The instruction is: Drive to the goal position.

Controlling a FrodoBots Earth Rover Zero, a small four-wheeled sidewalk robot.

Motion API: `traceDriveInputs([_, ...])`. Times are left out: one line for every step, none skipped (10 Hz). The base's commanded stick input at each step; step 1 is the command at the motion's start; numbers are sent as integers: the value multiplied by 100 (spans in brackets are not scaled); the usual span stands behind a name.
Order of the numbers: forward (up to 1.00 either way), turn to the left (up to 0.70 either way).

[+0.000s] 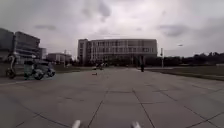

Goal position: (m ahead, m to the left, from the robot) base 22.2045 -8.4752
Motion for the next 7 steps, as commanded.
traceDriveInputs([70, 0])
traceDriveInputs([70, 0])
traceDriveInputs([70, 0])
traceDriveInputs([70, -18])
traceDriveInputs([70, -31])
traceDriveInputs([70, -35])
traceDriveInputs([70, -35])
